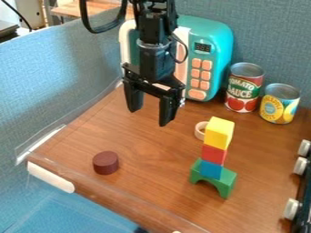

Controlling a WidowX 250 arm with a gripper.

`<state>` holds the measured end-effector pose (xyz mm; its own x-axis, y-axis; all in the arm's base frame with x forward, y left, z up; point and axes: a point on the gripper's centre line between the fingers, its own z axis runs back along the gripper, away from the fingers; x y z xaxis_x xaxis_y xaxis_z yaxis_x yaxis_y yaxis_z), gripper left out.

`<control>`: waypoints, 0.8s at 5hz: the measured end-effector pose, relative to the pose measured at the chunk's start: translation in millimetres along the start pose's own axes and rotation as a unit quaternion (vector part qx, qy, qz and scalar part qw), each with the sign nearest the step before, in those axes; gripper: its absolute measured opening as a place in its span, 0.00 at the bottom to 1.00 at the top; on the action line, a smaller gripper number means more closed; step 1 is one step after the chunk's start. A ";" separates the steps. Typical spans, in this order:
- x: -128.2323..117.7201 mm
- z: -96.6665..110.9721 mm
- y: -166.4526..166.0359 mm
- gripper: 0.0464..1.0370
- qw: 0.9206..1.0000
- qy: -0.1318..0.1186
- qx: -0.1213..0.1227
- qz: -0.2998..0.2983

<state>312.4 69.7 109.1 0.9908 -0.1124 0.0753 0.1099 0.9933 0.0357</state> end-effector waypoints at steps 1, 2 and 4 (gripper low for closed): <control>-1.3 -9.0 -2.2 0.96 1.000 0.013 -0.010 0.001; 0.1 -5.7 -13.5 0.96 0.999 0.013 -0.034 -0.003; 13.3 28.2 -20.8 0.96 0.998 -0.027 -0.048 0.008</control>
<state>321.1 46.8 137.5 0.9870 -0.0960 0.1286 0.1046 0.9926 -0.0616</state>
